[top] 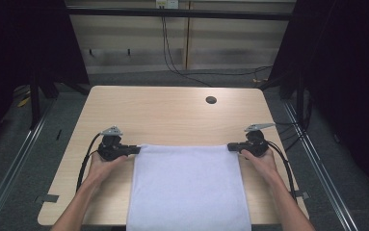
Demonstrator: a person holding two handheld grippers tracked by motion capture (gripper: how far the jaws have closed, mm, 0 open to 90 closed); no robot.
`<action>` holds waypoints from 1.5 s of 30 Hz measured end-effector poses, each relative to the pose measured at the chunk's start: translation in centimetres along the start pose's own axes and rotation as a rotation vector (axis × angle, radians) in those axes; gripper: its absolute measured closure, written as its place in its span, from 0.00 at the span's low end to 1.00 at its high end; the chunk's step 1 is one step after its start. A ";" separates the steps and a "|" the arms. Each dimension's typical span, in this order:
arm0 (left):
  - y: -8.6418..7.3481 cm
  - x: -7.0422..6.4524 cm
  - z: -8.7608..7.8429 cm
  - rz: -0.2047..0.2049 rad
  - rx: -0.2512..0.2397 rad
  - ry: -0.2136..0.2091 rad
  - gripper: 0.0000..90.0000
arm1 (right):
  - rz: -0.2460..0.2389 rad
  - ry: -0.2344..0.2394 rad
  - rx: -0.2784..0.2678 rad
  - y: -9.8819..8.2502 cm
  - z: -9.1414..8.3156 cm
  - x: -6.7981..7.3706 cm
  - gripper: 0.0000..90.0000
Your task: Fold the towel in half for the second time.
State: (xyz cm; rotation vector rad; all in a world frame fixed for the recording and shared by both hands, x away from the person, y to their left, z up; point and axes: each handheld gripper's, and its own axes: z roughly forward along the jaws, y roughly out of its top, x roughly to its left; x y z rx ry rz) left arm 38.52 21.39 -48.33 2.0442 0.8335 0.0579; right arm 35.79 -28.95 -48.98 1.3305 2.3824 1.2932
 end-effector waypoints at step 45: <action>1.7 -5.6 -7.1 0.130 -0.179 -0.051 0.97 | -0.181 0.039 -0.167 2.8 -9.8 4.3 0.97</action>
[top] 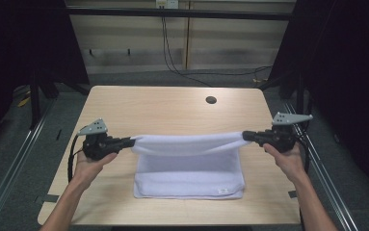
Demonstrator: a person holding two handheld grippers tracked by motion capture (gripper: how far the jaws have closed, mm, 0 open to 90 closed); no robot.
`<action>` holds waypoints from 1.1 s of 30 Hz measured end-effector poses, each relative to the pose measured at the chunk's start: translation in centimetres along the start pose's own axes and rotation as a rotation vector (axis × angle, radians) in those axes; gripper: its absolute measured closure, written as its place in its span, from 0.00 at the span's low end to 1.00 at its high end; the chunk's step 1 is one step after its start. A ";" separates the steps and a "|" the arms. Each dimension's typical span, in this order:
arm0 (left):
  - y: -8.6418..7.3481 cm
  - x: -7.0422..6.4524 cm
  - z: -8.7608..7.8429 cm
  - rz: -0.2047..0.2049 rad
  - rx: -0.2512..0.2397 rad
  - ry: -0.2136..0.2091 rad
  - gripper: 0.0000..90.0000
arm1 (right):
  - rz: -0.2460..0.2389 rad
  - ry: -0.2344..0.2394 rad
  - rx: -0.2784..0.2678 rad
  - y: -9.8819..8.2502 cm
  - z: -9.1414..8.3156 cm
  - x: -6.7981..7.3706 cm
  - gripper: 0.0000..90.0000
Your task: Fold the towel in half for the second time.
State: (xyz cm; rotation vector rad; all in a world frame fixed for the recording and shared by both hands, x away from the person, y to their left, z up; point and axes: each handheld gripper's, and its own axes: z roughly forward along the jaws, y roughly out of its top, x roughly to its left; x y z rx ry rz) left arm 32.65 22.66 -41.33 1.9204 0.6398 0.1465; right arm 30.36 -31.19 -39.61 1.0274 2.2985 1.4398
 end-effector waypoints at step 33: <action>-8.1 -3.5 -1.2 -0.114 0.075 0.062 0.46 | 0.144 -0.149 -0.085 -9.9 -2.2 5.0 0.61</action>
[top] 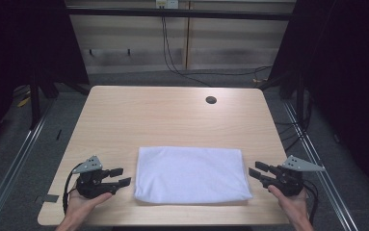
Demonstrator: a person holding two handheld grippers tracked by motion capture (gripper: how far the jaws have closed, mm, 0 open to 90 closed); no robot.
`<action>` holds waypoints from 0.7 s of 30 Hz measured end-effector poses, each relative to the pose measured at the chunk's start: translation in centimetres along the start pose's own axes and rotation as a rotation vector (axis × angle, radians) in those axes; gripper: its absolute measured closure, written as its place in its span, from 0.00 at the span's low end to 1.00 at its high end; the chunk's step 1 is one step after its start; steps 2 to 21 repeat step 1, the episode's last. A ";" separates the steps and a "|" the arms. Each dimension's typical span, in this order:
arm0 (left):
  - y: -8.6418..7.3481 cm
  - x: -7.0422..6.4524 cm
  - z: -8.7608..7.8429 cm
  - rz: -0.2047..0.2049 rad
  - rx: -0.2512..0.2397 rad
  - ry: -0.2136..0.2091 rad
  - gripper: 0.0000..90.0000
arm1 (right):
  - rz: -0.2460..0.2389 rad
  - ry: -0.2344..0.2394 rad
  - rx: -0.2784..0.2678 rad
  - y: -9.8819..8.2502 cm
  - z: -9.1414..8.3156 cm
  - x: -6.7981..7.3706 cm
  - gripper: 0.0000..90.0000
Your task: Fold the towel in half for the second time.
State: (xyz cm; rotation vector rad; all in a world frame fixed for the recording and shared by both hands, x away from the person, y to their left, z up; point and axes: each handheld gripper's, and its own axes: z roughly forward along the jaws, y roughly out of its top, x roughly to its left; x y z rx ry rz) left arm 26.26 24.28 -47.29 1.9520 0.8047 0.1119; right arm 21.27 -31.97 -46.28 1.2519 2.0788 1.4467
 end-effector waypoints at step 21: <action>0.0 0.0 0.1 0.002 0.018 0.002 0.45 | -0.016 -0.006 0.014 -0.2 0.1 0.2 0.58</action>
